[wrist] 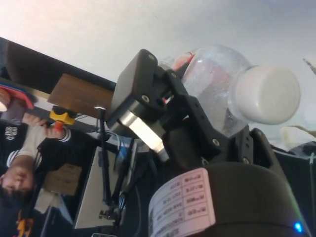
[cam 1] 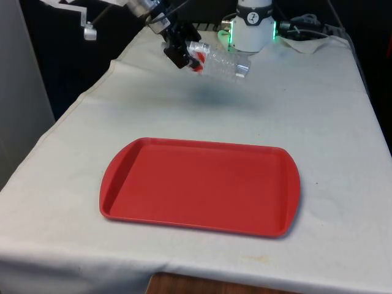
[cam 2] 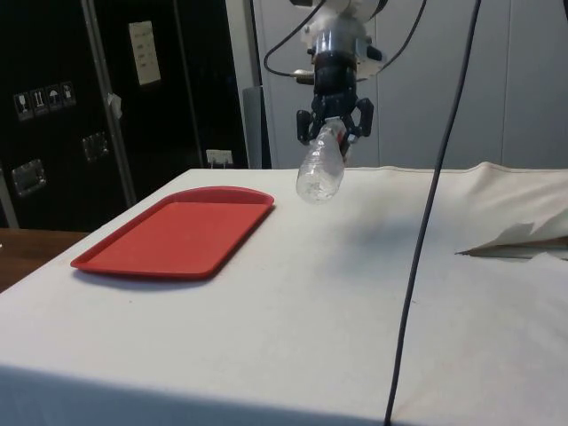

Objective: Place the bottle upright on the tray.

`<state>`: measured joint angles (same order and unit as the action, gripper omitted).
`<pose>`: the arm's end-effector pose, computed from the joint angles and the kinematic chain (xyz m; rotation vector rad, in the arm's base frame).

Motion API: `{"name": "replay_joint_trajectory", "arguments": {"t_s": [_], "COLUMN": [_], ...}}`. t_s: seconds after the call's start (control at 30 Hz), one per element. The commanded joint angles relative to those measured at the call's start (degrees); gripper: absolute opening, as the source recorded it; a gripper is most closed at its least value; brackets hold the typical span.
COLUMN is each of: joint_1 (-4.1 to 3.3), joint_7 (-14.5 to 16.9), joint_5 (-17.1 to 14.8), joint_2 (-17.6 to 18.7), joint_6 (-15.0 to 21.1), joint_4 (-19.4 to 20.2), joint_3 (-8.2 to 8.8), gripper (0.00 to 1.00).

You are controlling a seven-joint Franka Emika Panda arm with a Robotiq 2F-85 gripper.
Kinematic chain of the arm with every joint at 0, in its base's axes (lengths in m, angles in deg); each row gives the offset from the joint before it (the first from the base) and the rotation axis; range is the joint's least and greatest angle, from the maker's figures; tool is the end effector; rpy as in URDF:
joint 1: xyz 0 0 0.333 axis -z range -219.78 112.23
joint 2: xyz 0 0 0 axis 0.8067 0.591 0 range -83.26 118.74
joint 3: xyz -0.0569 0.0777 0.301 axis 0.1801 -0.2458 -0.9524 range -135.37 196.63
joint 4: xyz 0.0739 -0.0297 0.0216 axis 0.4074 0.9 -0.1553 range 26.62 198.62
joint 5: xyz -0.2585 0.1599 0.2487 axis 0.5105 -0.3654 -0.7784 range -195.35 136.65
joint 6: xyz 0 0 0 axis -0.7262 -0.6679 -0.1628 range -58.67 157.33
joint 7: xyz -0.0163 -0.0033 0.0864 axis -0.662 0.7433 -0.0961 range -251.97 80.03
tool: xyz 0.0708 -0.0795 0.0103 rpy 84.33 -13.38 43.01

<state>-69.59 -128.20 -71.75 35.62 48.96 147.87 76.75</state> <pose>0.4583 -0.2106 0.2605 -1.7724 2.0318 0.7080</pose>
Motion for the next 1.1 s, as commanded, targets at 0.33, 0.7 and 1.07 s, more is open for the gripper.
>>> {"name": "replay_joint_trajectory", "arguments": {"t_s": [0.33,0.7,1.07], "joint_1": [-0.69,-0.57,-0.52], "joint_7": [-5.2,-9.6,-14.0], "joint_5": [4.0,7.6,11.5], "joint_2": [-2.6,-4.5,-6.1], "joint_6": [3.3,4.8,5.7], "joint_4": [0.3,0.2,-0.2], "joint_3": [-1.55,-3.38,-5.04], "gripper": [0.33,0.33,0.33]}}
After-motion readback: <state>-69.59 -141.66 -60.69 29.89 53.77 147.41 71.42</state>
